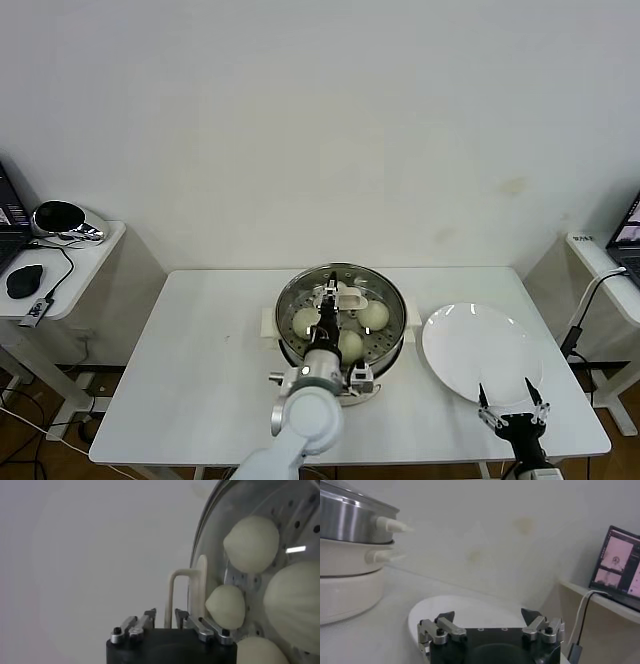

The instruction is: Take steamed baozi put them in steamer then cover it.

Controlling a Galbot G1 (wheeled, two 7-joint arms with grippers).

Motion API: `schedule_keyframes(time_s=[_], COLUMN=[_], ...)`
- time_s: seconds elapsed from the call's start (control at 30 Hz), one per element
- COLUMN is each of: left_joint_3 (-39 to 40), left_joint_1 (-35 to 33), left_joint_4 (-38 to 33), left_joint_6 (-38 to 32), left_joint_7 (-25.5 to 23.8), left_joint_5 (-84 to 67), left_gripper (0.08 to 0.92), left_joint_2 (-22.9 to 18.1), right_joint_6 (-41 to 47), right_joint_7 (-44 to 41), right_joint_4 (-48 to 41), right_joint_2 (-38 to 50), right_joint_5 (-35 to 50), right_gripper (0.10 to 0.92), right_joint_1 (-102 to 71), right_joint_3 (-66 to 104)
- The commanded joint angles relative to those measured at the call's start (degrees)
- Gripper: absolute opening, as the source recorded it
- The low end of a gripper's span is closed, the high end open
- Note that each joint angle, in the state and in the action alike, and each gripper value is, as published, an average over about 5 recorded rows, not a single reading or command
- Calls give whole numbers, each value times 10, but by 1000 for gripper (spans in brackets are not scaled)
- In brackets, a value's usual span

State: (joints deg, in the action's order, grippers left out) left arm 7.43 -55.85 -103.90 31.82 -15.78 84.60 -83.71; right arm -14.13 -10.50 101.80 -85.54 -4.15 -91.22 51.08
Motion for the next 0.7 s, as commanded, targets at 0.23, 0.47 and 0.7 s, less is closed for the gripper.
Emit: schedule_keyframes(time_s=[0.23,0.47,0.7], left_joint_3=[-51,-247,-361], left_joint_1=[-148,-322,-449], left_joint_4=[-208,-266,-262], left_joint_6=[-40,-273,-335], left_joint_7=[85,251,336], left_joint_5=[-235,-589,-876], left_gripper=[745,822,823], left_joint_2=[95,123,111], right_joint_6=[-2,-7,-15], right_joint_7=[0,-1,-8], right_joint_4=[-3,-1,15], right_joint_2=[-1,1,33], right_joint_5=[-3,-2,33], right_gripper=[823,823,823], right_joint_1=[-1,-5,-30], right_joint_3=[-3,-13,-45])
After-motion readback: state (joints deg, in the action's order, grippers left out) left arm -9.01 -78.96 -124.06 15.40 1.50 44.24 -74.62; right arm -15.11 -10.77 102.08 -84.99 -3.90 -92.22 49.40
